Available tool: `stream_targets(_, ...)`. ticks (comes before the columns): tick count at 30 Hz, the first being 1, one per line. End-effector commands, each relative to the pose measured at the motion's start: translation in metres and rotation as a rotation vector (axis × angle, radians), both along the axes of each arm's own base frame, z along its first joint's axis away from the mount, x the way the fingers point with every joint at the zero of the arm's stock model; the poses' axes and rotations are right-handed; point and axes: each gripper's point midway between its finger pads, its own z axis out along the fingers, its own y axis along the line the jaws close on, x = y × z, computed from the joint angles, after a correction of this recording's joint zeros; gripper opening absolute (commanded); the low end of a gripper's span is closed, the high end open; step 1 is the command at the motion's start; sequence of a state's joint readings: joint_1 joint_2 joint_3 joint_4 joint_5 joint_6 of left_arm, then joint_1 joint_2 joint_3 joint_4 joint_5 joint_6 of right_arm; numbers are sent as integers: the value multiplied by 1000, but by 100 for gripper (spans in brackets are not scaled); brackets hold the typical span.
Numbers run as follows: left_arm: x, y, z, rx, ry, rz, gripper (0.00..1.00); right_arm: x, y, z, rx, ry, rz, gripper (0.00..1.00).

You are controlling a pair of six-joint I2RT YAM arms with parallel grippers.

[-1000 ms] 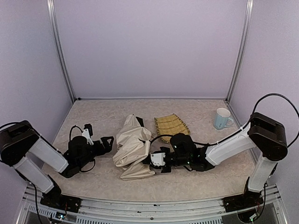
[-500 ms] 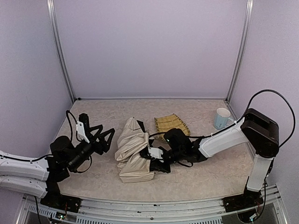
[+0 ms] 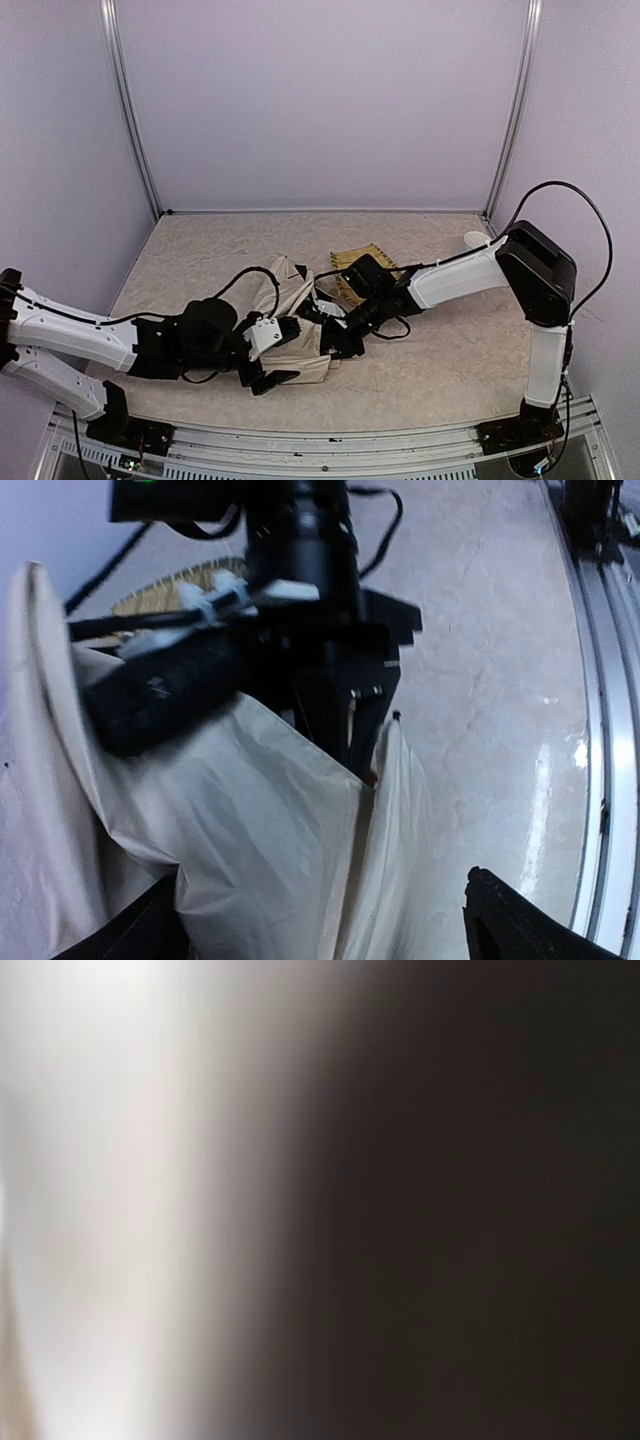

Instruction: Put away the umbrella

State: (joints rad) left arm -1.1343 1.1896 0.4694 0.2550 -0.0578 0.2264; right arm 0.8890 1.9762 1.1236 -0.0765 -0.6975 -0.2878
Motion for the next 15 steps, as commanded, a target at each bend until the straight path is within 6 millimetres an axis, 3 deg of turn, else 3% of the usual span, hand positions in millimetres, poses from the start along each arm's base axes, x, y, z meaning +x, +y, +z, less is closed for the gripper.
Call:
stream_targets(1,2,-9,-42,266,-13,-80,95,-35,-37,-39,-218,280,31,0)
stream_targets(5,7,-18,-58,311,-30,-106,97,-40,-39,-37,-229,307,55,0)
stream_targets(8,12,-13,-82,362,13,-96,96,-41,-38,-29,-209,297,67,0)
stream_targets(15,28,-16,-103,416,138,-63,81,-31,-38,-4,-138,286,56,2)
